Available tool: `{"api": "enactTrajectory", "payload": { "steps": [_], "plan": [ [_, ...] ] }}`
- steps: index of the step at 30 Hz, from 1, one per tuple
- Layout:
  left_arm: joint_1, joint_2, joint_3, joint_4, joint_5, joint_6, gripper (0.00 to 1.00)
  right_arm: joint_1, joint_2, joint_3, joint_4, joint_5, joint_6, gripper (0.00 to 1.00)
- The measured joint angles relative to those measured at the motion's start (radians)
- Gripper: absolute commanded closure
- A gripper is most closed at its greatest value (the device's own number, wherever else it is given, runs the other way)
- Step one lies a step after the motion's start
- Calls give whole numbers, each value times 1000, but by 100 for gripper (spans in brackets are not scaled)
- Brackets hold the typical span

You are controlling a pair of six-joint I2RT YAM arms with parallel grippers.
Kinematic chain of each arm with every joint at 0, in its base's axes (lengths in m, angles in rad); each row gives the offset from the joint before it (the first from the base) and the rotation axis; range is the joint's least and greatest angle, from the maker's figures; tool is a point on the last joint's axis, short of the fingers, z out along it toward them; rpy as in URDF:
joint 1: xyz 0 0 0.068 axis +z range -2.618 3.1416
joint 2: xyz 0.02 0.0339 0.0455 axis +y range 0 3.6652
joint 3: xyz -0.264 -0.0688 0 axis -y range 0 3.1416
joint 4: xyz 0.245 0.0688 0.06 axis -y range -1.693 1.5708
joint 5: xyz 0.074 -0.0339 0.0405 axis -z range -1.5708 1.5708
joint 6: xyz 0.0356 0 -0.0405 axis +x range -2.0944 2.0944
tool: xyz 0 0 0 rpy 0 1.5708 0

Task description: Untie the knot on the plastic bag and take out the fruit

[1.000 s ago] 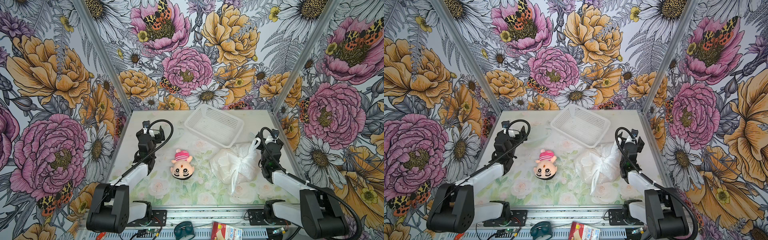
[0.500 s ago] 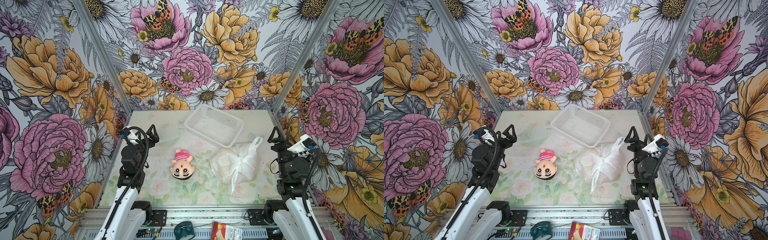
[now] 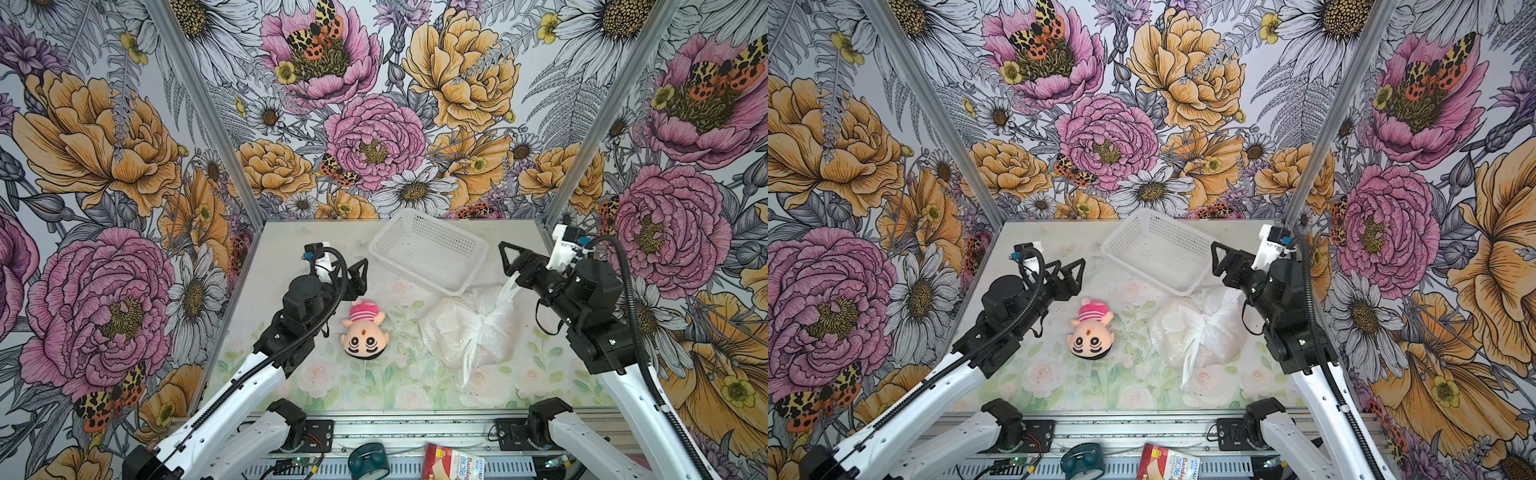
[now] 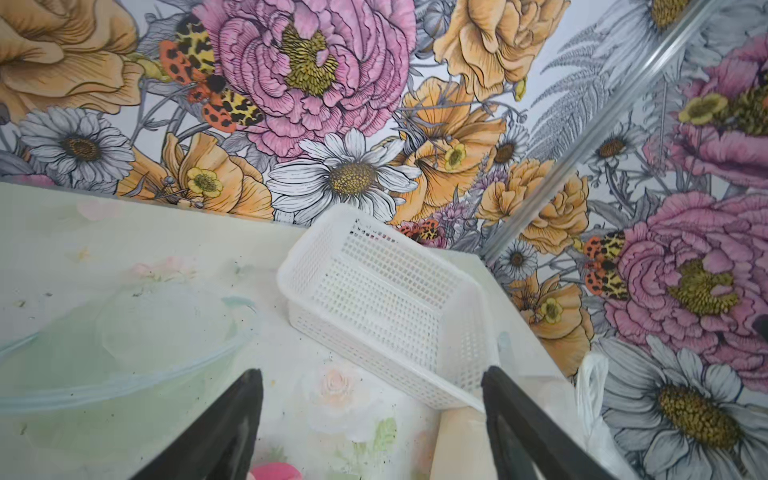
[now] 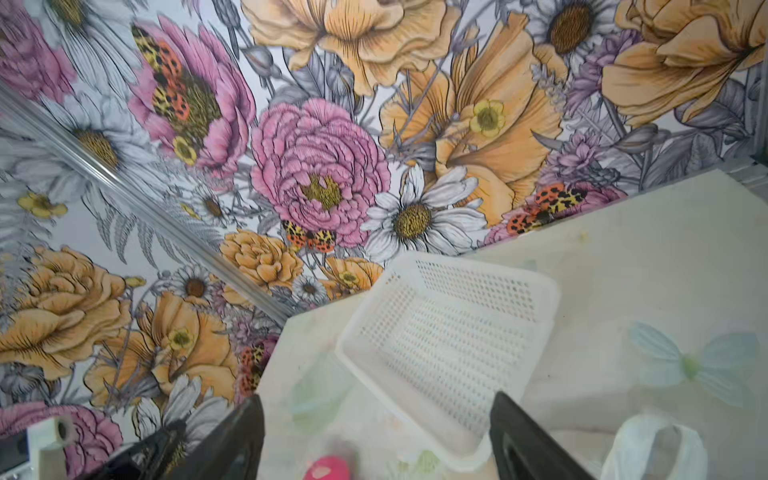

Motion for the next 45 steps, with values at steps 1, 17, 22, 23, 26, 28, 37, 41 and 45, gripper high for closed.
{"api": "enactTrajectory", "payload": {
  "steps": [1,17,22,23,26,28,37,41,45],
  "plan": [
    [-48,34,23,-13,-21,36,16,29,-3,-21,-39,28,-10,15],
    [-267,406,198,-92,50,260,15,70,-140,-304,-245,193,-21,9],
    [-270,529,265,-111,132,253,15,70,-144,-309,-246,203,-25,10],
    [-273,557,284,-119,144,252,15,70,-134,-309,-245,203,-28,11],
    [-292,636,340,-148,169,252,13,70,-90,-311,-228,182,-43,11],
    [-316,681,373,-165,183,253,11,70,-56,-323,-203,158,-54,14],
    [-409,782,457,-204,248,256,5,70,81,-349,-159,111,-104,57],
    [-413,794,465,-212,279,256,4,70,104,-349,-149,100,-115,85],
    [-413,794,465,-214,295,255,4,70,93,-349,-139,100,-115,100]
  ]
}}
